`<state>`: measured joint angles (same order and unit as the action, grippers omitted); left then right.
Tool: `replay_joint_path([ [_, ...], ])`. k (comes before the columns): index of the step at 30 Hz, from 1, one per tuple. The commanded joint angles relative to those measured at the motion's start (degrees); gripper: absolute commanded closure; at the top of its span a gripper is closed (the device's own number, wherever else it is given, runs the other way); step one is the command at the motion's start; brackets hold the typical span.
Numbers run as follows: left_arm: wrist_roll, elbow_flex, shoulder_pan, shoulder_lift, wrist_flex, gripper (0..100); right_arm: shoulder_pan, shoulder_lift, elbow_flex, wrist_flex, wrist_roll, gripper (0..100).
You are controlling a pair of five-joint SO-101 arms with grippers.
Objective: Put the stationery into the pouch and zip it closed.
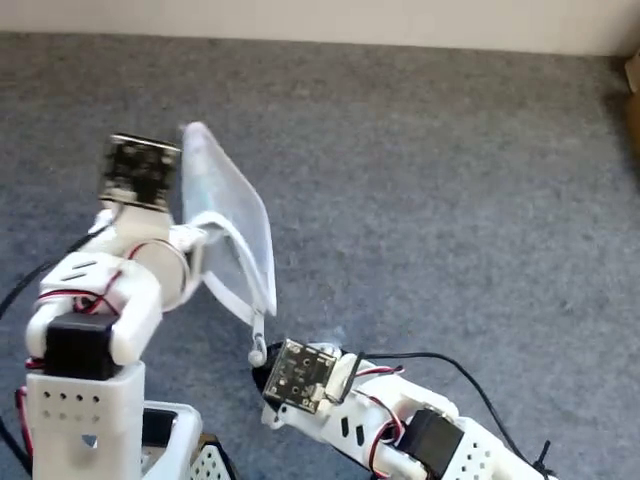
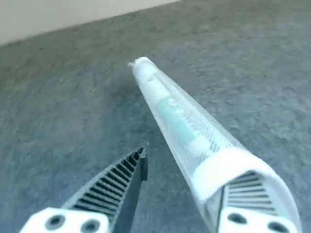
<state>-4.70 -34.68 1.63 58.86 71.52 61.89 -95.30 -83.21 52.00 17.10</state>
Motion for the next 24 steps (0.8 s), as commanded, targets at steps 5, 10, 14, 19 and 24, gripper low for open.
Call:
replay_joint_path([
  [5, -6.77, 3.82, -14.81, -0.04, -1.67, 75, 4.18, -1.10, 3.82, 2.07, 0.79, 99.4],
  [10, -6.68, 4.79, -20.62, -0.04, -1.49, 75, 4.00, -1.10, 3.82, 2.07, 0.79, 99.4],
  [14, -6.33, 6.29, -24.66, -0.04, -1.58, 75, 3.91, -1.10, 3.82, 2.07, 0.79, 99.4],
  [19, -6.33, 6.46, -26.42, -0.04, -1.67, 75, 3.82, -1.10, 3.82, 2.07, 0.70, 99.4],
  [24, -6.24, 9.80, -26.07, -0.04, -1.23, 75, 3.74, -1.10, 4.00, 2.07, 0.62, 99.4],
])
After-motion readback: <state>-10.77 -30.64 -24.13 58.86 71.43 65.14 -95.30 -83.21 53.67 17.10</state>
